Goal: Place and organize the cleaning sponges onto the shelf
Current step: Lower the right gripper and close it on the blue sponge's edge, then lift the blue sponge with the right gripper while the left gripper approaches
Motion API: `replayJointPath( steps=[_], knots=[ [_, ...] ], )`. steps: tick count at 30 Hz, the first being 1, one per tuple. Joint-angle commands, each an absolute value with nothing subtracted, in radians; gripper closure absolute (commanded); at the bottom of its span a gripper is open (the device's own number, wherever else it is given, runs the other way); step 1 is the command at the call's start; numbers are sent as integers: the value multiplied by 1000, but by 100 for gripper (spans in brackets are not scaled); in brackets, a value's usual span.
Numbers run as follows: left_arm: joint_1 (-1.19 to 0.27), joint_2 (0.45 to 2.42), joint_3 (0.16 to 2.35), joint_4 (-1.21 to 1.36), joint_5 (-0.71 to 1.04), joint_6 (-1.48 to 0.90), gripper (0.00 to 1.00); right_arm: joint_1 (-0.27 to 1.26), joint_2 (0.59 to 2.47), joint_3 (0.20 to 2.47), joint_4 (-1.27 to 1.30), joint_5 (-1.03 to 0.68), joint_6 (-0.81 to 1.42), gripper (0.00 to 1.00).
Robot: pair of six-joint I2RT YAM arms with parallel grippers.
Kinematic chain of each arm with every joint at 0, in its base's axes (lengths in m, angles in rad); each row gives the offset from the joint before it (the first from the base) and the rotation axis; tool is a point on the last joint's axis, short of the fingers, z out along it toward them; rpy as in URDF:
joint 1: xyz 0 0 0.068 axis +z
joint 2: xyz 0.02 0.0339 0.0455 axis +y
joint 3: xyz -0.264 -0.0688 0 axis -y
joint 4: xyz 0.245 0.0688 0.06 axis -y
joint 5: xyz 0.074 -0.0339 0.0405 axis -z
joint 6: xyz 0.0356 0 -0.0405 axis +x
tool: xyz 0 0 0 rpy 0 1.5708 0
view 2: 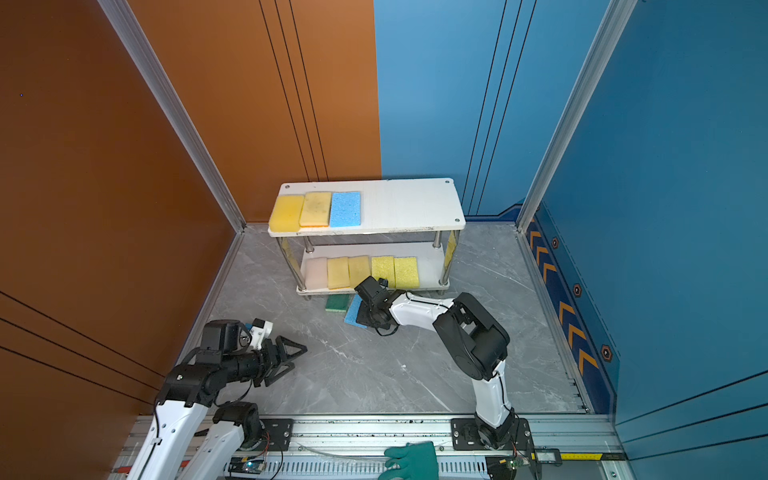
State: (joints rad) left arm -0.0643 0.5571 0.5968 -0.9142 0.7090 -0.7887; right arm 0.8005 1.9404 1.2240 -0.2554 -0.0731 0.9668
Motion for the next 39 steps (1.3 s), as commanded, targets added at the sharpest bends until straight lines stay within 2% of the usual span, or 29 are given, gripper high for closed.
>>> replayJointPath(
  steps=[1, 17, 23, 27, 32, 39],
  knots=[
    [-58, 552, 606, -935, 728, -768, 26, 814, 1893, 1212, -330, -49, 942, 100],
    [-52, 561, 632, -931, 703, -793, 26, 848, 1745, 1110, -390, -67, 928, 100],
    [-55, 567, 638, -899, 704, -815, 26, 847, 1694, 1115, -474, -128, 922, 100],
    [-64, 572, 604, -898, 684, -845, 26, 812, 1699, 1168, -574, -250, 926, 100],
    [-66, 616, 591, -897, 652, -845, 27, 777, 1673, 1277, -748, -306, 873, 100],
    [-67, 655, 557, -852, 598, -892, 27, 749, 1568, 1258, -956, -380, 799, 100]
  ],
)
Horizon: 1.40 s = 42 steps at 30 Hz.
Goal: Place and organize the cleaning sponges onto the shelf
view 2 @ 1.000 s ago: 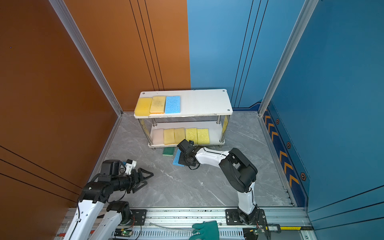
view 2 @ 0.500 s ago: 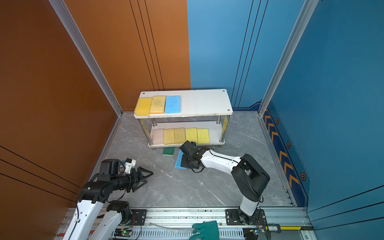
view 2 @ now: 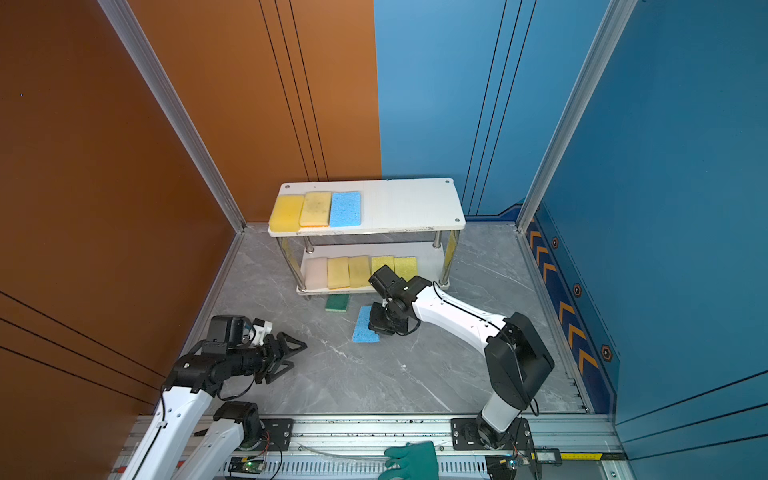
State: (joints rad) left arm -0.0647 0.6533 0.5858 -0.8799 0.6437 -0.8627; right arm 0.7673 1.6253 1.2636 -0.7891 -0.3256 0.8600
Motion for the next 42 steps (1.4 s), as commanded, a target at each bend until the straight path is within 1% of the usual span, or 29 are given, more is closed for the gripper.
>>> replayJointPath(
  steps=[1, 6, 9, 15, 18, 22, 26, 28, 30, 35, 38, 42],
  knots=[
    [-67, 657, 548, -846, 589, -898, 27, 730, 1555, 1257, -981, -391, 787, 100],
    [-70, 659, 485, -799, 548, -948, 27, 575, 1494, 1301, -1160, -444, 663, 100],
    [-72, 668, 456, -781, 529, -973, 27, 518, 1456, 1314, -1247, -461, 612, 100],
    [-90, 655, 461, -759, 493, -976, 27, 527, 1312, 1250, -1245, -448, 652, 100],
    [-139, 643, 495, -758, 461, -977, 27, 538, 1236, 1230, -1196, -425, 710, 100],
    [-278, 669, 530, -667, 424, -992, 26, 590, 1167, 1204, -1131, -380, 767, 100],
    [-493, 759, 602, -562, 384, -986, 25, 719, 1098, 1133, -1038, -320, 834, 100],
    [-570, 777, 634, -524, 365, -983, 24, 779, 1062, 1106, -988, -279, 871, 100],
    [-598, 779, 644, -456, 379, -1007, 24, 807, 1056, 1108, -977, -266, 871, 100],
    [-601, 789, 632, -201, 466, -1121, 23, 870, 1066, 1141, -979, -242, 844, 100],
    [-617, 824, 669, -137, 502, -1135, 22, 887, 1087, 1176, -974, -249, 827, 100],
    [-641, 873, 714, -119, 549, -1135, 22, 923, 1120, 1233, -971, -237, 814, 100]
  ],
)
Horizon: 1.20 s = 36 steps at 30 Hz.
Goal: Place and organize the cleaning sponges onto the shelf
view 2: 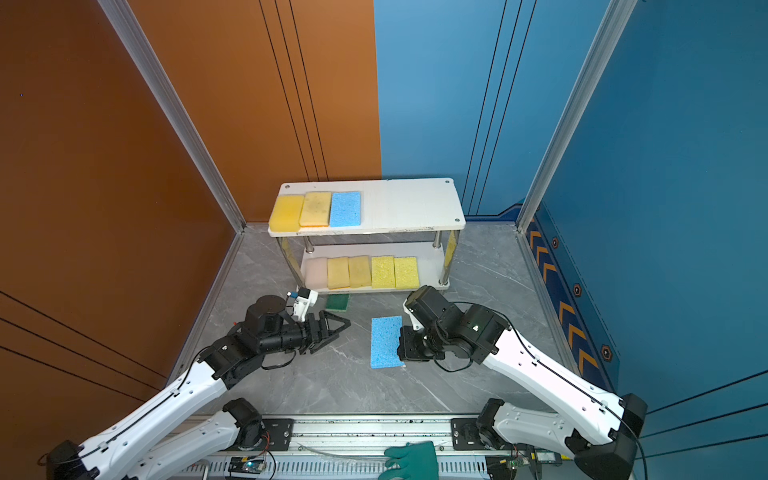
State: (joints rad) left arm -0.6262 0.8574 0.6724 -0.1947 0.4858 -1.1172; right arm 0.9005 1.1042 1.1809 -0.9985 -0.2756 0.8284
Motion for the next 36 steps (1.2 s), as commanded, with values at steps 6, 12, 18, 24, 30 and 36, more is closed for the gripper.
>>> replayJointPath(
  steps=[6, 12, 18, 24, 30, 36],
  knots=[
    [-647, 887, 724, -67, 560, -1169, 23, 976, 1156, 1266, -915, -244, 831, 100],
    [-647, 868, 723, -58, 569, -1185, 27, 1001, 1174, 1286, -872, -234, 844, 100],
    [-649, 824, 709, -51, 564, -1209, 35, 1024, 1169, 1276, -811, -229, 880, 100],
    [-659, 810, 716, -51, 557, -1215, 52, 1041, 1161, 1273, -776, -214, 900, 100],
    [-676, 834, 742, -50, 550, -1203, 72, 1042, 1146, 1280, -760, -203, 907, 100],
    [-673, 868, 758, -12, 537, -1212, 84, 1040, 1116, 1280, -758, -180, 916, 100]
  ],
)
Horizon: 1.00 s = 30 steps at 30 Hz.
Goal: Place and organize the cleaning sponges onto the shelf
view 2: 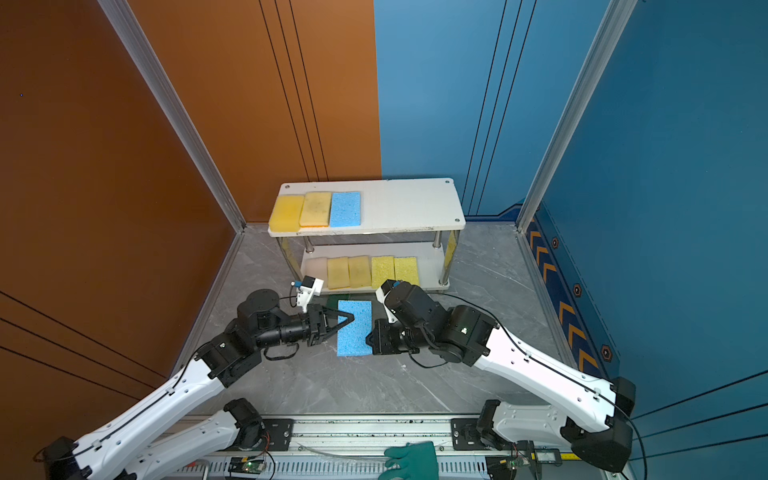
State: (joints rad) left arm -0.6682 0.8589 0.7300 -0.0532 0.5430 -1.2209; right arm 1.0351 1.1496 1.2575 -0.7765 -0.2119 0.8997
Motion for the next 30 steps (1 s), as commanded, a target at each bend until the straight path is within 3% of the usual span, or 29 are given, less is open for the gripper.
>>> replayJointPath(
  steps=[1, 7, 11, 16, 24, 30],
  knots=[
    [-672, 874, 761, -3, 537, -1216, 84, 1039, 1112, 1281, -756, -174, 918, 100],
    [-667, 889, 791, 25, 534, -1231, 85, 1009, 1101, 1295, -750, -193, 927, 56],
    [-647, 876, 787, 70, 529, -1274, 85, 968, 1084, 1325, -747, -207, 928, 39],
    [-616, 853, 793, 147, 516, -1346, 84, 907, 1038, 1318, -689, -259, 966, 31],
    [-609, 844, 835, 211, 487, -1411, 84, 859, 1013, 1245, -434, -441, 1067, 28],
    [-609, 843, 847, 245, 462, -1438, 84, 870, 1028, 1258, -407, -475, 1075, 28]
  ],
)
